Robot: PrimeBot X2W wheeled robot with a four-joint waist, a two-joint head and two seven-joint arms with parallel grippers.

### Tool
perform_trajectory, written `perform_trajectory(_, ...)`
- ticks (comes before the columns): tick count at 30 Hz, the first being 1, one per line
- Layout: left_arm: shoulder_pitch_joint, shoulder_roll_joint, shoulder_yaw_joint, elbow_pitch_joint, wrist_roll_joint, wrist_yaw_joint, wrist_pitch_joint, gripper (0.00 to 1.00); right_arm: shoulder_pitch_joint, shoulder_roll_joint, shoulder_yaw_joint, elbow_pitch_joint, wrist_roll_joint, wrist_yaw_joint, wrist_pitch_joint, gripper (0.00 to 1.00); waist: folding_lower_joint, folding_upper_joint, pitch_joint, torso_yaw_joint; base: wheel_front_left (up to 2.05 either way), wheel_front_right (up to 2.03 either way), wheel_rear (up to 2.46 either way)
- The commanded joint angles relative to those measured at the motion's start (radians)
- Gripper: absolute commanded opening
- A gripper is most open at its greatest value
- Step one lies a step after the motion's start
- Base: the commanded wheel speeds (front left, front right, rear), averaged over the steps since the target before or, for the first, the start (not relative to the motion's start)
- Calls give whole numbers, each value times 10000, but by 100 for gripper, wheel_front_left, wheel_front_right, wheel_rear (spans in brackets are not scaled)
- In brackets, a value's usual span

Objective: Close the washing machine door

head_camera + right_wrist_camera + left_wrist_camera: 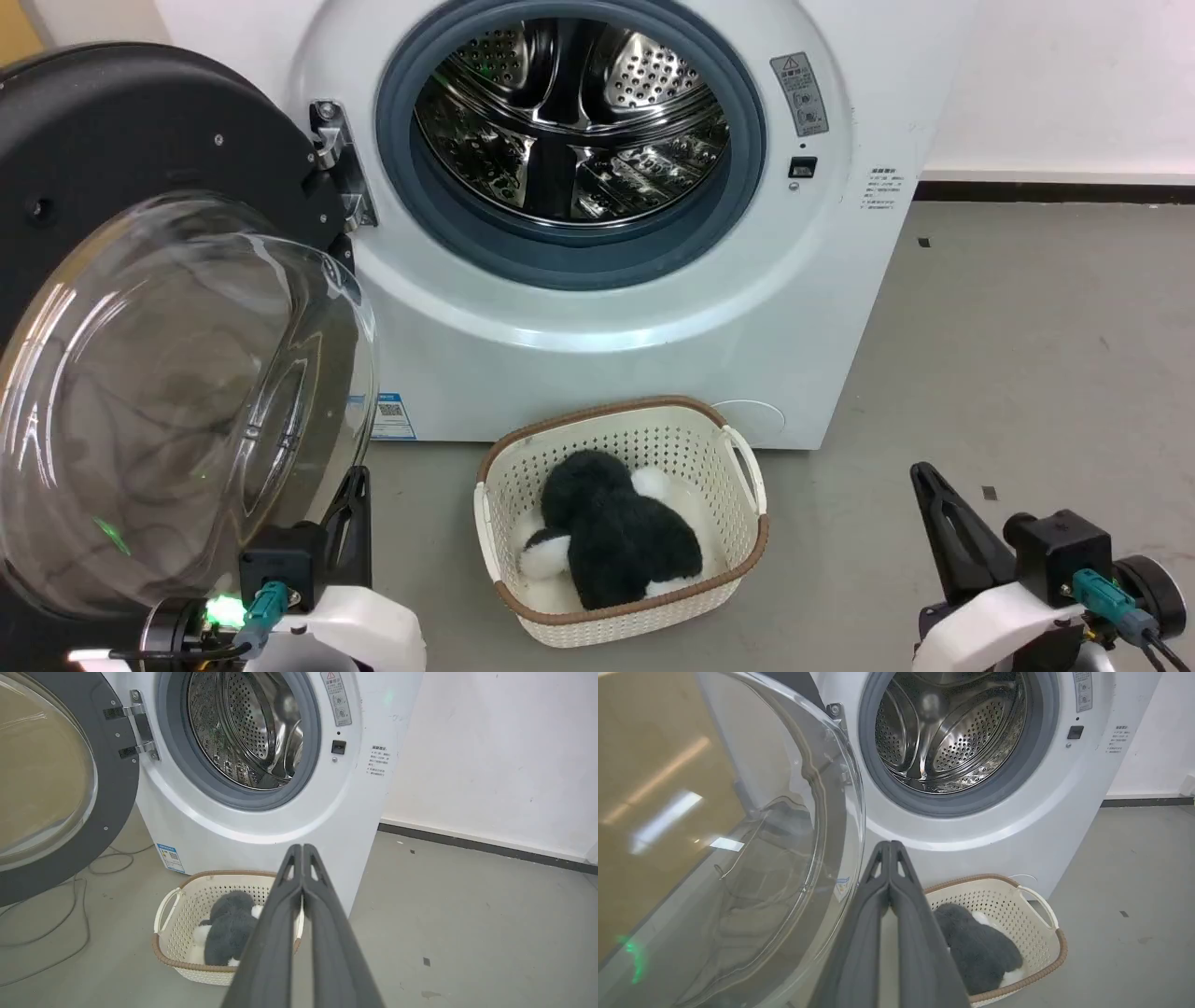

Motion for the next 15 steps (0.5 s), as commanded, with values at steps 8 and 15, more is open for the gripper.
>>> perform_trajectory(8, 5, 0, -4, 10, 0, 6, 0, 100, 3, 0, 4, 6, 6, -2, 2, 100, 0, 0, 0, 0, 0, 0, 0)
perform_trajectory(15, 8, 0, -54, 43, -48, 55, -105, 100, 13, 0, -32, 25, 88, -2, -105, 100, 0, 0, 5, 0, 0, 0, 0)
